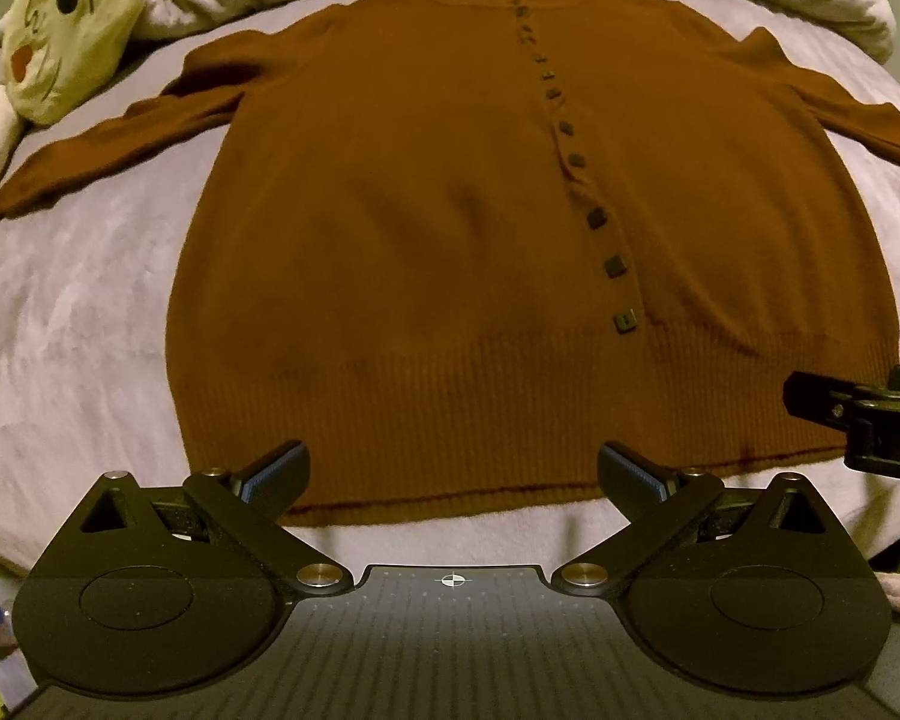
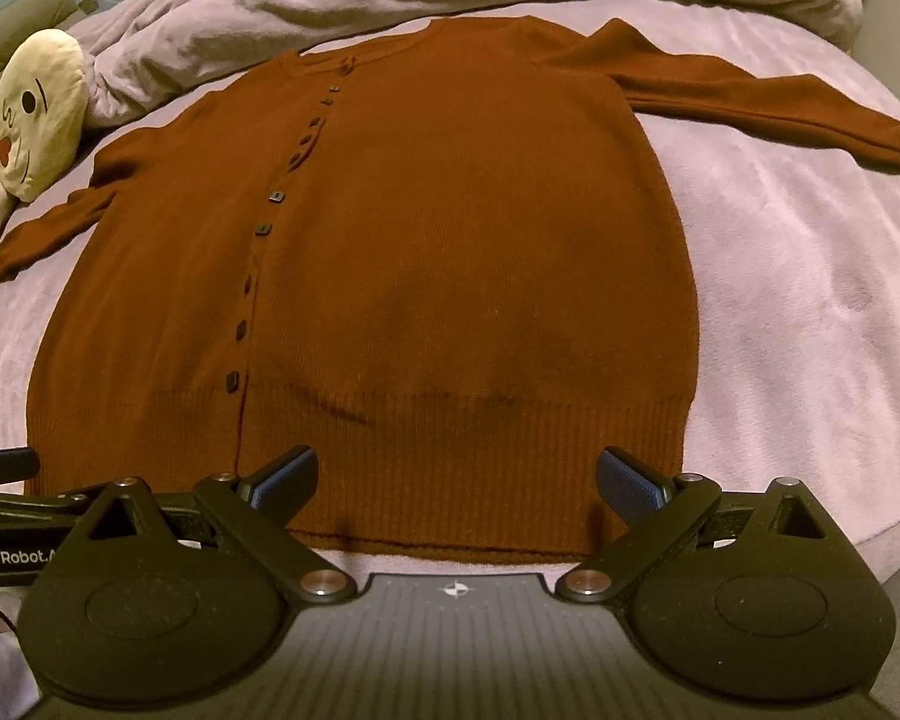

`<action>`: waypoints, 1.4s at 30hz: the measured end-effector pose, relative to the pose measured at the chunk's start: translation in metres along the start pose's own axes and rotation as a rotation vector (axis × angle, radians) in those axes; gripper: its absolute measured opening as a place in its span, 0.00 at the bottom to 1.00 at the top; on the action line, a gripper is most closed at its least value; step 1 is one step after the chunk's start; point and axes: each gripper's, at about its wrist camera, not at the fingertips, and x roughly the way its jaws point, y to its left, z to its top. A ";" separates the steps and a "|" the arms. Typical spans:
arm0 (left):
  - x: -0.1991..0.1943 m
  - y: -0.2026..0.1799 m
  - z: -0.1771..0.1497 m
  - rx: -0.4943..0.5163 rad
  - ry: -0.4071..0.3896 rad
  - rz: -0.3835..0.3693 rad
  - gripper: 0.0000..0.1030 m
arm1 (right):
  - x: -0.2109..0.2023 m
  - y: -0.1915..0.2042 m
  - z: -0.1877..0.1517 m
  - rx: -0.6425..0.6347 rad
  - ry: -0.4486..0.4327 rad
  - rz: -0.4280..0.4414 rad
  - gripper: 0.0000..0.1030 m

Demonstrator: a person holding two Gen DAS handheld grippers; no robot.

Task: Fold small clothes

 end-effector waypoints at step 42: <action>0.000 0.004 -0.001 -0.054 -0.013 -0.018 1.00 | 0.003 -0.011 -0.001 0.053 0.006 0.019 0.96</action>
